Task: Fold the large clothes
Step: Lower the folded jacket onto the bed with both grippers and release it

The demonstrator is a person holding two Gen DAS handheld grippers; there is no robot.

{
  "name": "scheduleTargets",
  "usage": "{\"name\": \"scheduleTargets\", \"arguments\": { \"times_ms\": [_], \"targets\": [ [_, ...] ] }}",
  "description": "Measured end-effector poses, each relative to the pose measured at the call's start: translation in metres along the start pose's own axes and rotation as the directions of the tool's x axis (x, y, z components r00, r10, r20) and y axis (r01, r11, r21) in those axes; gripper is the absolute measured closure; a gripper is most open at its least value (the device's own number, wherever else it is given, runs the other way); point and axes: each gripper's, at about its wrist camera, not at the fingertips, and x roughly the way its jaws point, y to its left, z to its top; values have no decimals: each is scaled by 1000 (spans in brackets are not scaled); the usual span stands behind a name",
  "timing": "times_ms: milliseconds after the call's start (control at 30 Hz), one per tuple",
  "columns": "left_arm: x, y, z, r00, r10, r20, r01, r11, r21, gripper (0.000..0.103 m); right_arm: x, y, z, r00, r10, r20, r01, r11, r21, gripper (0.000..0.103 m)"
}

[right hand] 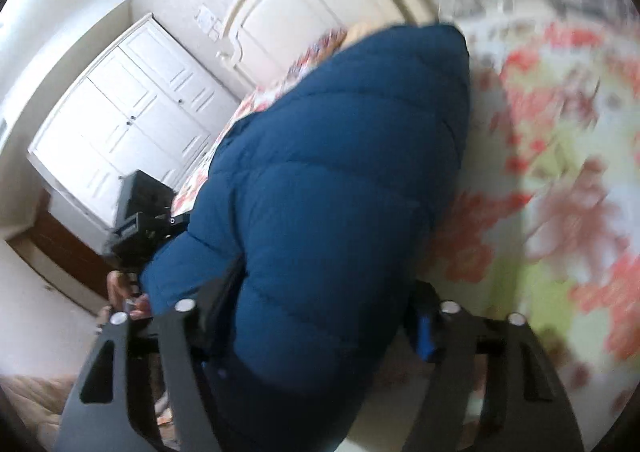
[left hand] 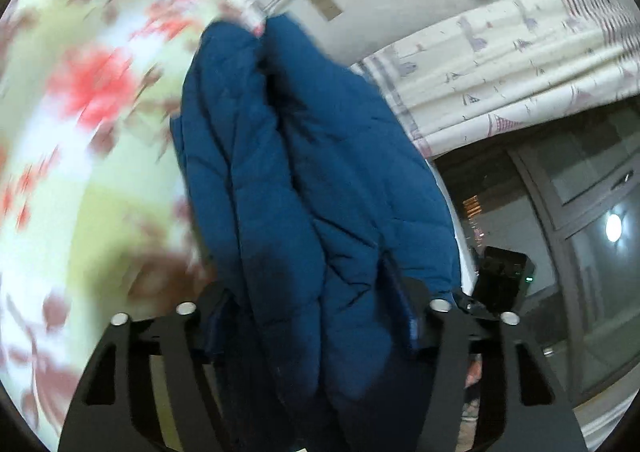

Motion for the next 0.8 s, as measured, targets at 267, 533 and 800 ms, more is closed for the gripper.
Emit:
{"name": "scheduleTargets", "arguments": {
  "times_ms": [267, 533, 800],
  "targets": [
    [78, -50, 78, 998, -37, 55, 33, 997, 71, 59, -31, -45, 66, 985, -119, 128, 116, 993, 26, 44],
    [119, -16, 76, 999, 1, 33, -2, 1000, 16, 50, -8, -112, 68, 985, -163, 58, 153, 976, 153, 15],
    [48, -43, 63, 958, 109, 264, -125, 991, 45, 28, -42, 7, 59, 882, -392, 263, 424, 902, -79, 12]
  ]
}}
